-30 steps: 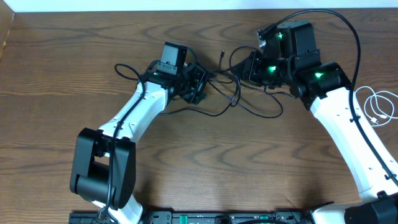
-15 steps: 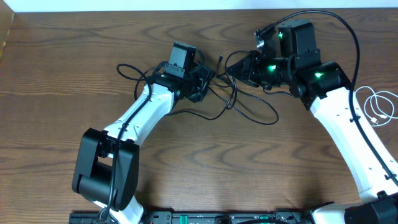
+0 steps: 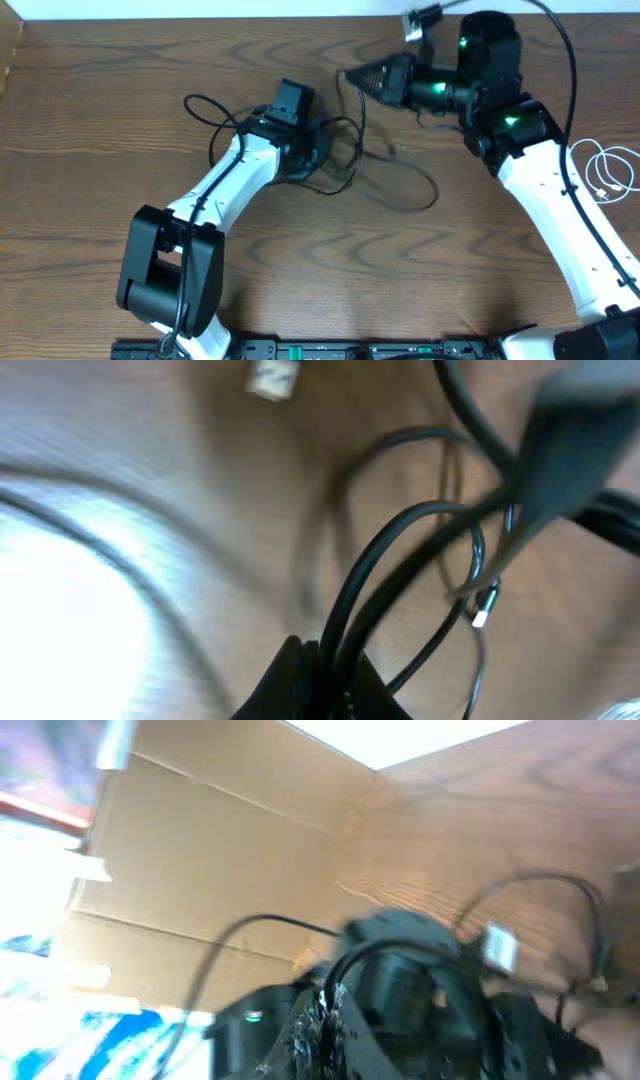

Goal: Untangle cables

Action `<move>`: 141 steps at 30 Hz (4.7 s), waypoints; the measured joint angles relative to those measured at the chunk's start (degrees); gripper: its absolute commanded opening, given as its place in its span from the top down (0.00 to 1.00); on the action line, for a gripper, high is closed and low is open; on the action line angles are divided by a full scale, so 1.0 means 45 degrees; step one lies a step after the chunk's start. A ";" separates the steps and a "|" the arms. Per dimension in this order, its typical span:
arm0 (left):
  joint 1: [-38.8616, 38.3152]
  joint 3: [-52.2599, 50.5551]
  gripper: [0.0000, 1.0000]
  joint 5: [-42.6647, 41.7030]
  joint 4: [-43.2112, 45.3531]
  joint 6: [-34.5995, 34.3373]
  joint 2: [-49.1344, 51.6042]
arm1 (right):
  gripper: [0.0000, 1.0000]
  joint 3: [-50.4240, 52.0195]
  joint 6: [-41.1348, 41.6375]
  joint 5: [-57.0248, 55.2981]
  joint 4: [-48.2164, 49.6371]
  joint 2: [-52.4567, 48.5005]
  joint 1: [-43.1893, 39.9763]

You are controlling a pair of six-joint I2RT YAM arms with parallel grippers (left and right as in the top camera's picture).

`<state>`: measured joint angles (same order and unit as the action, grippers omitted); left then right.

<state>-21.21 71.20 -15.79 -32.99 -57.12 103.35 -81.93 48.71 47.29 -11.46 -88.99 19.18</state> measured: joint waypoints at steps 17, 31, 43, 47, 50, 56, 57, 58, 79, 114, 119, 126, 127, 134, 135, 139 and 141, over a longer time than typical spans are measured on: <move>0.3439 -0.0024 0.93 -0.0665 -0.1948 0.5508 -0.0223 | 0.88 -0.0170 -0.1724 -0.0209 -0.4294 -0.0024 -0.5144; 0.3419 -0.0063 0.92 -0.5081 0.0034 0.7436 -0.5639 | 0.27 -0.0097 -1.0224 -0.4226 -0.7582 -0.0962 -0.1962; 0.3419 -0.0063 0.92 -0.6810 0.0005 0.7475 -0.7315 | 0.16 -0.0097 -1.3852 -0.5013 -0.6494 -0.3279 0.0102; 0.3419 -0.0063 0.92 -0.7009 -0.0019 0.7475 -0.7315 | 0.13 -0.0092 -1.5008 -0.5149 -0.5552 -0.3721 0.0476; 0.3419 -0.0063 0.92 -0.7057 -0.0024 0.7475 -0.7315 | 0.09 -0.0092 -1.5805 -0.5183 -0.5430 -0.3725 0.0549; 0.3419 -0.0063 0.93 -0.7096 -0.0097 0.7475 -0.7315 | 0.09 -0.0092 -1.7427 -0.5231 -0.5343 -0.3725 0.0559; 0.3419 -0.0063 0.92 -0.7101 -0.0131 0.7475 -0.7315 | 0.09 -0.0092 -1.7728 -0.5236 -0.5304 -0.3725 0.0559; 0.3419 -0.0063 0.92 -0.7101 -0.0136 0.7475 -0.7315 | 0.09 -0.0092 -1.7840 -0.5236 -0.5280 -0.3725 0.0559; 0.3419 -0.0063 0.92 -0.5659 -0.0733 0.7480 -0.7315 | 0.99 -0.0092 -1.6038 -0.6902 -0.4342 -0.4935 0.0500; 0.8456 -0.0073 0.92 -0.0738 -0.1598 0.6941 -0.7315 | 0.99 -0.0097 -1.0909 -0.7694 -0.6985 -0.1496 -0.5110; 0.9398 -0.0078 0.92 -0.1205 -0.1768 0.6596 -0.7315 | 0.99 -0.0097 -1.0720 -0.7936 -0.7218 -0.1496 -0.5090; 1.0035 -0.0078 0.92 -0.0661 -0.1797 0.6237 -0.7315 | 0.99 -0.0097 -1.0287 -0.8796 -0.7203 -0.1496 -0.5226; 1.0127 -0.0078 0.92 -0.0330 -0.1744 0.6173 -0.7315 | 0.99 -0.0097 -1.0234 -0.9146 -0.7189 -0.1496 -0.5285; 1.0666 -0.0078 0.92 0.0685 -0.1651 0.5979 -0.7310 | 0.99 -0.0097 -1.0418 -0.7694 -0.6989 -0.1496 -0.6023; 1.0627 -0.0078 0.92 0.0685 -0.1647 0.5974 -0.7300 | 0.99 -0.0097 -1.0554 -0.7004 -0.6970 -0.1496 -0.5950; 1.0210 -0.0078 0.92 0.0573 -0.1647 0.5974 -0.6970 | 0.79 -0.0097 -1.0919 -0.5304 -0.7009 -0.1496 -0.5411; 0.9753 -0.0078 0.92 0.0466 -0.1617 0.5984 -0.6659 | 0.66 -0.0097 -1.1021 -0.4983 -0.7164 -0.1496 -0.4809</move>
<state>22.68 70.85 -13.69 -40.27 -30.20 73.38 -82.37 -0.89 24.86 -43.70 -95.72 -2.46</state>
